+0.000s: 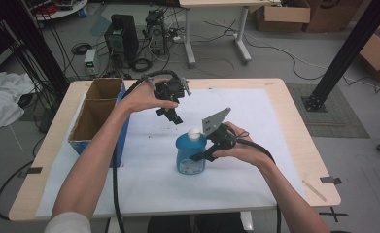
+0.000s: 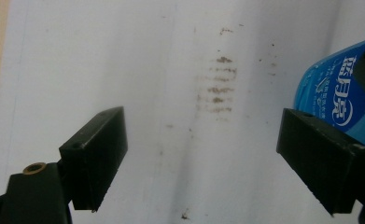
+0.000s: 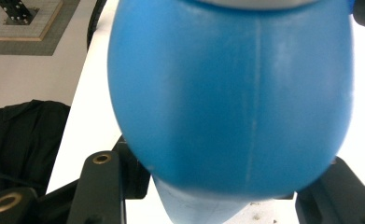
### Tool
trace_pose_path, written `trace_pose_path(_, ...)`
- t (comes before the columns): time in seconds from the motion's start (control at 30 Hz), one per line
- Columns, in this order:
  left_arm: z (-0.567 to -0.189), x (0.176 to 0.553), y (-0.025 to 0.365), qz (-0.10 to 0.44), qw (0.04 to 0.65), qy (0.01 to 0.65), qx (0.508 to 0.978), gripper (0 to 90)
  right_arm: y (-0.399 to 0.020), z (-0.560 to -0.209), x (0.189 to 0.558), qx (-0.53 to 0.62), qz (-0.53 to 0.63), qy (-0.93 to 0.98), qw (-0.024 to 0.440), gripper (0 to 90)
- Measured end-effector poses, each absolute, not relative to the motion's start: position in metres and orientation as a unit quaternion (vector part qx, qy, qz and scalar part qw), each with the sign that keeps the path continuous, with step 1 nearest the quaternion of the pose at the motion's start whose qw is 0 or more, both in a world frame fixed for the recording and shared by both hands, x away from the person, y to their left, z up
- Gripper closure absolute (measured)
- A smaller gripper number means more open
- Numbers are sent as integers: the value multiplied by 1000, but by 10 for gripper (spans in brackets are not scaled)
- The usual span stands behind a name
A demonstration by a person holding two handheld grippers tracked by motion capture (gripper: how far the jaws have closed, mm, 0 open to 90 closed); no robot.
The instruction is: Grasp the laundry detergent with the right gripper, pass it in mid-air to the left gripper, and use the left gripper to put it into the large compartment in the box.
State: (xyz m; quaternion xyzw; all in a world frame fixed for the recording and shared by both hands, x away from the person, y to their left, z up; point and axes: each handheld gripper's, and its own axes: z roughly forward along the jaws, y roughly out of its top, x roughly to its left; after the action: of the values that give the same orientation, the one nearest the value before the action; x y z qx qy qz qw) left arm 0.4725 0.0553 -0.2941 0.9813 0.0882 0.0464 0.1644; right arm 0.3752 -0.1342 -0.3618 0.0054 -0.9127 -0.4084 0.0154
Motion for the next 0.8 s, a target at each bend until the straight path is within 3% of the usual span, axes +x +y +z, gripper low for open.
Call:
trace_pose_path(0.4,-290,470,57,46,168,91,981,170,-139,-356,379,-1,-417,-909,10,460)
trace_pose_path(0.8,-270,457,67,45,197,92,975,170,-155,-316,392,-1,-419,-908,-12,459)
